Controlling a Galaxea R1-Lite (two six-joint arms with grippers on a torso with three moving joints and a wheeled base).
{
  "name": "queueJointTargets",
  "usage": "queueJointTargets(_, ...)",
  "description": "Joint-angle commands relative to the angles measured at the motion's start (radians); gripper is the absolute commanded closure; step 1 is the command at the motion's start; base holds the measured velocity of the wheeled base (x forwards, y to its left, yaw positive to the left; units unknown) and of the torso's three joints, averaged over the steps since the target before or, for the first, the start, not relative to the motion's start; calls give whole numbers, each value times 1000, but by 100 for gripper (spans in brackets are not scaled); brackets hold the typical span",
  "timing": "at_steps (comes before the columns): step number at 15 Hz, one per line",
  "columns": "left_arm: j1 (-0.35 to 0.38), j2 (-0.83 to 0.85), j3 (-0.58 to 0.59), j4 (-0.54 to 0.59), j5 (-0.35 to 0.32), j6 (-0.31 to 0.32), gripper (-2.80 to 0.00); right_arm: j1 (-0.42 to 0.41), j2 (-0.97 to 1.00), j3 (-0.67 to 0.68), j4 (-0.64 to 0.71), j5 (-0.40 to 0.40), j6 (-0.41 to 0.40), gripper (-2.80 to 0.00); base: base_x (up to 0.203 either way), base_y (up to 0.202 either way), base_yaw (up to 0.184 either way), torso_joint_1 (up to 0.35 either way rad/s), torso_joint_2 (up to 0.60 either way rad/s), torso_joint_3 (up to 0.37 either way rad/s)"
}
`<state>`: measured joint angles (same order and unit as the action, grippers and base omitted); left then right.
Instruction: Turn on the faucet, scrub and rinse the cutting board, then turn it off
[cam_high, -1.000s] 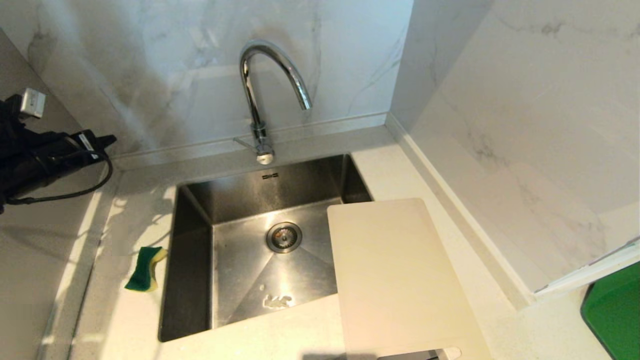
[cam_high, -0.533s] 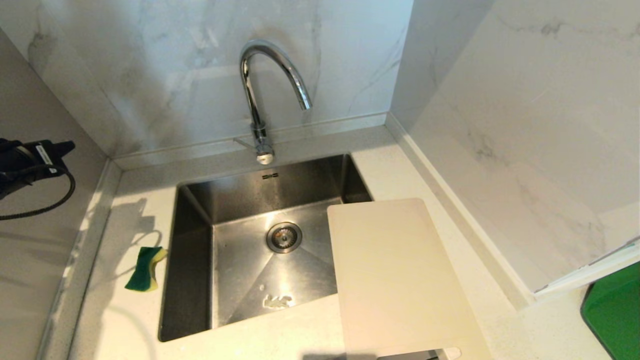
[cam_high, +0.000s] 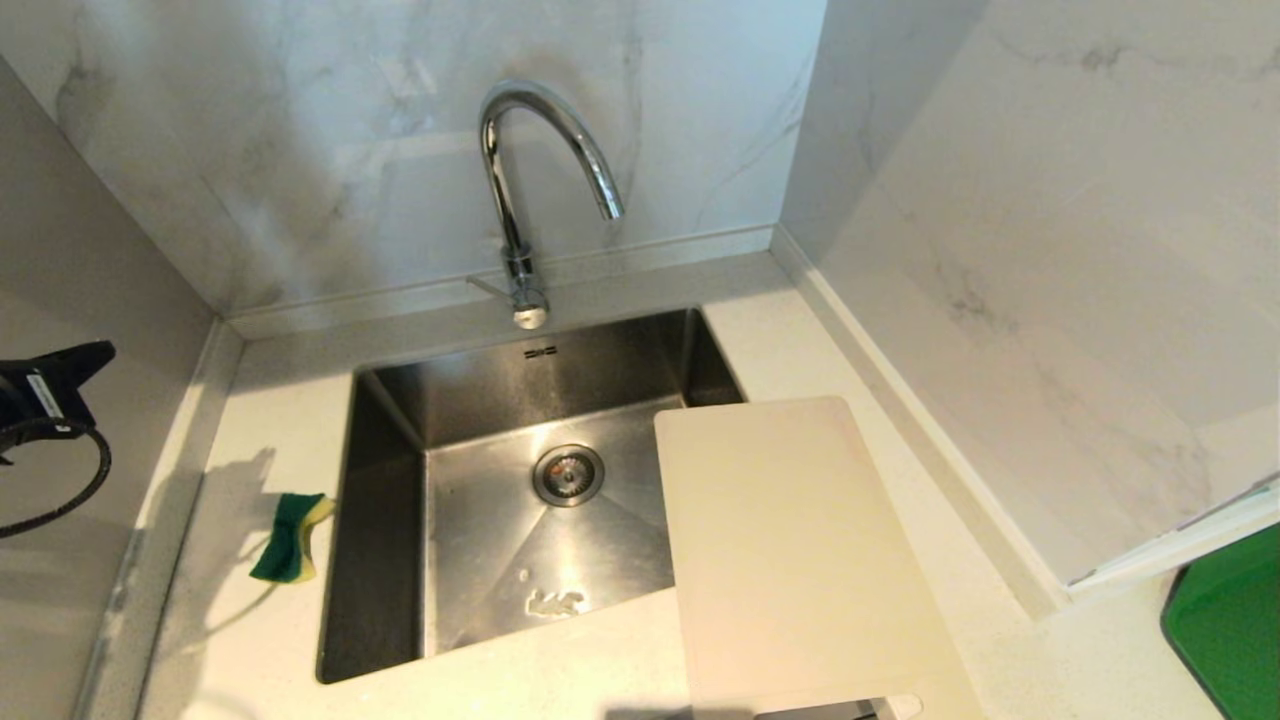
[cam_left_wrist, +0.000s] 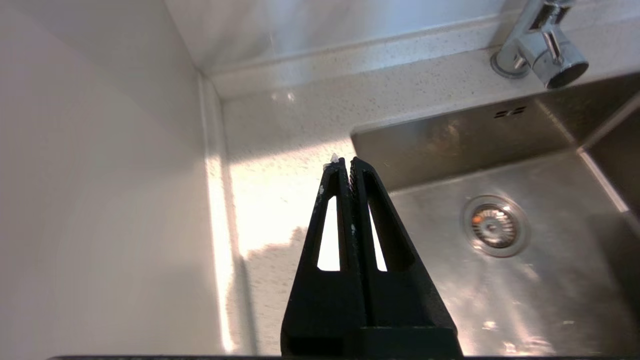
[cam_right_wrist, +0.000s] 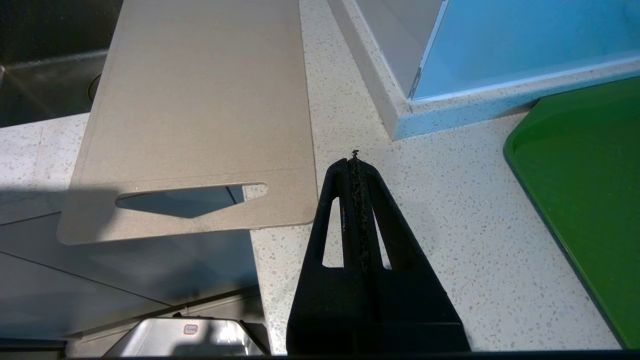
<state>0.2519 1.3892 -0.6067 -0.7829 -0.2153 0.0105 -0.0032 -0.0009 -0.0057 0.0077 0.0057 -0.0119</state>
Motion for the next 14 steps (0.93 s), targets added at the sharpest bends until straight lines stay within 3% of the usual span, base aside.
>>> queueJointTargets(1,0,-16,103,-124,3,35,0,0,1,0,0,0,0,0,0,0,0,0,0,0)
queueJointTargets(4,1,-39,216,-226,24,48,0,0,1,0,0,0,0,0,0,0,0,0,0,0)
queueJointTargets(14,1,-272,465,-232,21,-22,0,0,1,0,0,0,0,0,0,0,0,0,0,0)
